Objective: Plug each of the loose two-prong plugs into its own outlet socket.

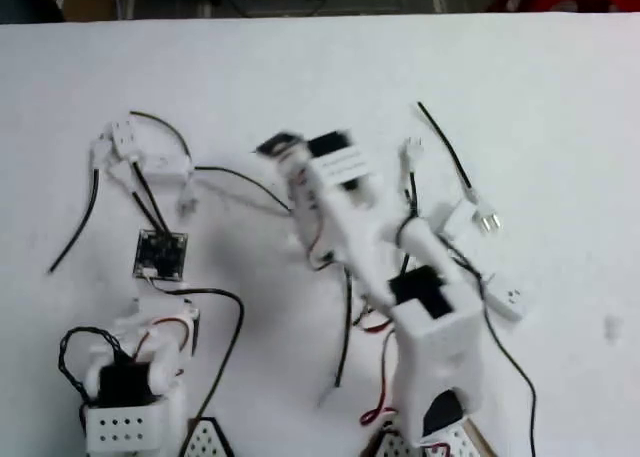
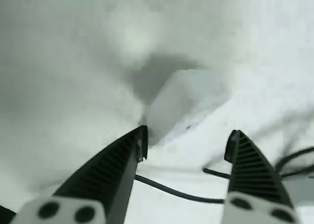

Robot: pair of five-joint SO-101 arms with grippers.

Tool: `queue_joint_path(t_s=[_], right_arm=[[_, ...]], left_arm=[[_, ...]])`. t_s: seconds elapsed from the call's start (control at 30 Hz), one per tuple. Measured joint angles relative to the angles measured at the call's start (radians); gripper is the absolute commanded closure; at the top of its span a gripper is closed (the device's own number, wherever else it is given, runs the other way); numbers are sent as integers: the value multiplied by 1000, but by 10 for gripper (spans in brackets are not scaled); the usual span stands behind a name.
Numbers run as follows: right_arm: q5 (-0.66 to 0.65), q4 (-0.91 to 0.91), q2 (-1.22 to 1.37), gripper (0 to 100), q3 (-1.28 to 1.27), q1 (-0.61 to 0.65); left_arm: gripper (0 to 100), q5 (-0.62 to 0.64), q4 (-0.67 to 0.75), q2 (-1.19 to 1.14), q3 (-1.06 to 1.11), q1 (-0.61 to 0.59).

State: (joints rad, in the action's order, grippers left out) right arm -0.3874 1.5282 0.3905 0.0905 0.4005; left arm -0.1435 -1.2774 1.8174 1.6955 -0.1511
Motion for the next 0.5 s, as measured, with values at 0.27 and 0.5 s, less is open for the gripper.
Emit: queue_joint_path(t_s=[0.27,0.5], right_arm=[[-178,8,-104,743,0,-325],[-227,15,-107,743,0,-454]], left_arm=[[947,0,0,0,0,0],[947,0,11,0,0,0]])
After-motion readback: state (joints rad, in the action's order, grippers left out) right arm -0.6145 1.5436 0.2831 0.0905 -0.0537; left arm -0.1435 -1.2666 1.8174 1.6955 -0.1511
